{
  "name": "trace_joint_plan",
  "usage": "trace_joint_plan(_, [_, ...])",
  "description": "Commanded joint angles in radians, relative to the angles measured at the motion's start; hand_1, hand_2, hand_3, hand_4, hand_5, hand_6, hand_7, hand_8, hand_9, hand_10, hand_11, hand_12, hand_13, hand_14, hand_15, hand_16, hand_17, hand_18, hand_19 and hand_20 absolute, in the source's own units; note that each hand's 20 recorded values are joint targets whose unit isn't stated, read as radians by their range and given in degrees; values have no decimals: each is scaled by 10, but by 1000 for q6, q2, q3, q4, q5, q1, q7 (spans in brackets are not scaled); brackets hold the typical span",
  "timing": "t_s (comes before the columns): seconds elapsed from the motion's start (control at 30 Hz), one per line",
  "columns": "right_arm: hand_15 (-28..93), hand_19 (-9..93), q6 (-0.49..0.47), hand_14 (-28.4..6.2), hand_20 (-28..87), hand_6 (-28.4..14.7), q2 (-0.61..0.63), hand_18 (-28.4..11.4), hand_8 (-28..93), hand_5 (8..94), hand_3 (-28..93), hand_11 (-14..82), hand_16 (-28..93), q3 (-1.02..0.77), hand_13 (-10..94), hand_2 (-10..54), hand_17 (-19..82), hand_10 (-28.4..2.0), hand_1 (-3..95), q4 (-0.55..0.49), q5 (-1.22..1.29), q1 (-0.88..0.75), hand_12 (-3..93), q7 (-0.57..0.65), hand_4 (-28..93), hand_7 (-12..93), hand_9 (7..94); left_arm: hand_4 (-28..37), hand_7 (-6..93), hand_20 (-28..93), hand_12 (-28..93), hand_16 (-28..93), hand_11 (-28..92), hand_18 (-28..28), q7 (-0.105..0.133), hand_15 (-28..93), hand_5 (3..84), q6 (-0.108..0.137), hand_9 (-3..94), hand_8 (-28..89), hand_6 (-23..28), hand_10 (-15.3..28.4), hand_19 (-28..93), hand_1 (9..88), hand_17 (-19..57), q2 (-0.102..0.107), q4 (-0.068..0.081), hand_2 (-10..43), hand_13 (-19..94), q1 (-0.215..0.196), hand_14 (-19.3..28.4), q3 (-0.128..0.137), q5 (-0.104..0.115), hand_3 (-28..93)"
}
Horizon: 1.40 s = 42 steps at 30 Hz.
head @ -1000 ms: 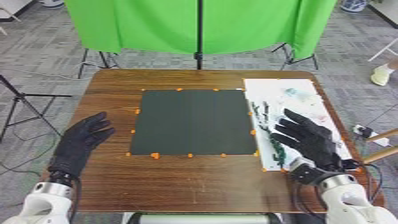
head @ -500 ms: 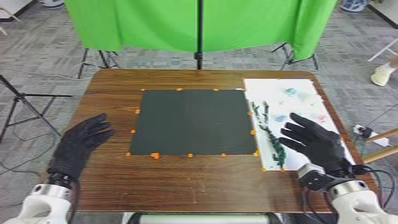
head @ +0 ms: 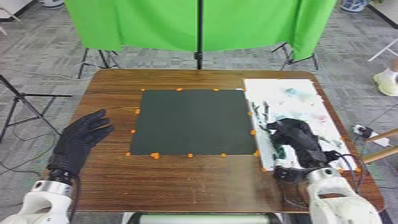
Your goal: Arrange flowers
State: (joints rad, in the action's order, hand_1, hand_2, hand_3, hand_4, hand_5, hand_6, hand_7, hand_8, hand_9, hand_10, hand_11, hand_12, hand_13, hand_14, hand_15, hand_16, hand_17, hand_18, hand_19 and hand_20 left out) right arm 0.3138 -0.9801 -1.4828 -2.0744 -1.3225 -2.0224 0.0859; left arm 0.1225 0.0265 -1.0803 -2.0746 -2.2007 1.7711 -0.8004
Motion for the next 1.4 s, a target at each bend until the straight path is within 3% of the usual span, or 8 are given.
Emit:
trace_joint_plan(0.03, [808, 932, -250, -126, 564, -3, 190, -226, -209, 699, 677, 641, 276, -140, 733, -95, 432, -121, 236, -96, -664, 25, 318, 179, -283, 576, 767, -283, 227, -47, 147, -63, 291, 243, -11, 474, 407, 3, 372, -111, 65, 151, 602, 267, -64, -1, -3, 41, 300, -29, 184, 1, 1, 711])
trace_joint_plan(0.27, [821, 932, -647, -127, 643, 0, 253, -236, -174, 756, 587, 647, 307, -86, 774, -95, 473, -119, 165, -111, -705, 121, 347, 376, -283, 577, 811, -283, 225, -46, 147, -64, 290, 242, -7, 473, 408, 7, 372, -111, 65, 151, 601, 267, -64, 11, -10, 40, 301, -46, 184, 10, -1, 712])
trace_joint_plan(0.4, [817, 932, -794, -125, 631, -5, 276, -233, -182, 743, 106, 642, 315, -60, 757, -88, 460, -123, 283, -92, -703, 143, 354, 426, -141, 559, 797, -283, 225, -45, 147, -63, 290, 244, -8, 473, 408, 3, 373, -111, 65, 151, 602, 267, -65, 14, -6, 40, 301, -37, 183, 2, -2, 711])
trace_joint_plan(0.6, [817, 932, -841, -127, 620, -8, 306, -230, -180, 737, 16, 638, 308, 15, 750, -67, 455, -124, 247, -56, -720, 172, 354, 482, -93, 551, 791, -283, 225, -45, 147, -63, 290, 244, -5, 473, 407, 8, 373, -111, 65, 150, 601, 267, -65, 22, -8, 38, 301, -40, 183, -1, 2, 712])
trace_joint_plan(0.77, [824, 932, -902, -126, 637, -5, 312, -232, -182, 754, -213, 644, 304, 58, 766, -37, 467, -122, 233, -37, -700, 204, 347, 543, -30, 559, 804, -283, 227, -45, 147, -63, 291, 243, -10, 472, 407, 1, 373, -111, 64, 151, 601, 268, -64, 27, -4, 40, 301, -33, 183, -1, -2, 711])
trace_joint_plan(1.03, [809, 932, -854, -115, 639, 8, 317, -229, -178, 803, -171, 622, 298, 155, 802, -60, 507, -121, 298, -4, -741, 232, 342, 585, -37, 526, 841, -283, 227, -45, 146, -62, 291, 242, -12, 473, 408, -2, 375, -112, 64, 152, 601, 268, -64, 32, -1, 40, 302, -26, 183, 0, -3, 712])
trace_joint_plan(1.17, [795, 932, -867, -103, 636, 18, 313, -223, -165, 835, 245, 594, 303, 207, 828, -93, 536, -110, 354, 6, -774, 255, 348, 613, -234, 503, 878, -283, 227, -44, 147, -63, 291, 242, -15, 473, 408, -3, 375, -112, 64, 151, 601, 267, -64, 28, 0, 40, 301, -23, 183, -1, -4, 713])
trace_joint_plan(1.4, [788, 932, -868, -94, 632, 22, 289, -217, -160, 841, 625, 585, 308, 274, 837, -95, 546, -100, 246, 21, -804, 266, 352, 635, -282, 499, 888, -283, 226, -43, 147, -63, 291, 242, -20, 472, 408, -5, 375, -111, 65, 151, 601, 267, -65, 24, 0, 39, 301, -27, 183, -2, -6, 714])
